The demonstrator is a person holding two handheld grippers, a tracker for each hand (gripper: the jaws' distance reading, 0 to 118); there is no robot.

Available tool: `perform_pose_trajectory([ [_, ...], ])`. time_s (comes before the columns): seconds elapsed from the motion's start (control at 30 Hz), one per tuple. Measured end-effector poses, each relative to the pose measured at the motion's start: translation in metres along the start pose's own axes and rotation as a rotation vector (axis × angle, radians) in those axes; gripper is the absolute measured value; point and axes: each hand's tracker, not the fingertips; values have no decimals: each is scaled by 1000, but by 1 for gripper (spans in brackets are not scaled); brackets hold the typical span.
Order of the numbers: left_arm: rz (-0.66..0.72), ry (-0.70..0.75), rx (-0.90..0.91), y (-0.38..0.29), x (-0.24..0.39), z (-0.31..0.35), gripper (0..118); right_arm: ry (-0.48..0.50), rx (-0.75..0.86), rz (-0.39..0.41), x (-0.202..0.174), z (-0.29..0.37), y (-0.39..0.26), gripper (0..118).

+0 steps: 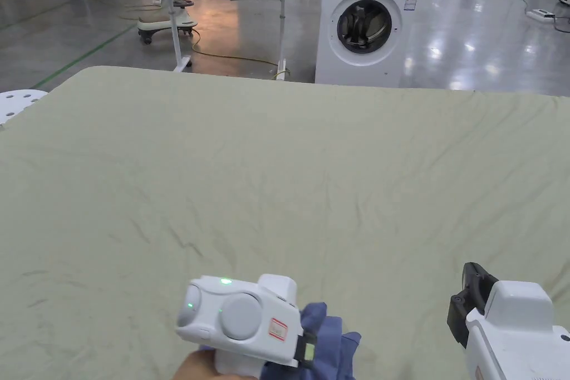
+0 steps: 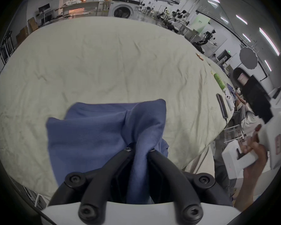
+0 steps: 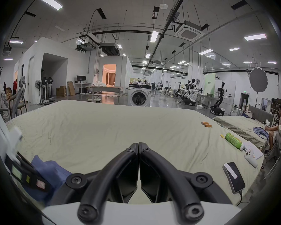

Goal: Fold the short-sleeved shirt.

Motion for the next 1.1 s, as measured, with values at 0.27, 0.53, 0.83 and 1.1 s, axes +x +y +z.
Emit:
perform_pose_trajectory([
  [0.27,45,-68,-4,-9,3,-23,45,-10,-8,3,5,2,-1,0],
  [0.53,36,-165,101,-13,-15,18,42,-13,0,-5,7,7,2,0],
  [0.83,90,-245,23,-50,-20,-63,4,-6,-8,-7,3,4,-2,0],
  [1.1,27,-244,172,-49,-30,-31,3,7,-4,-23,-4,-3,0,0],
])
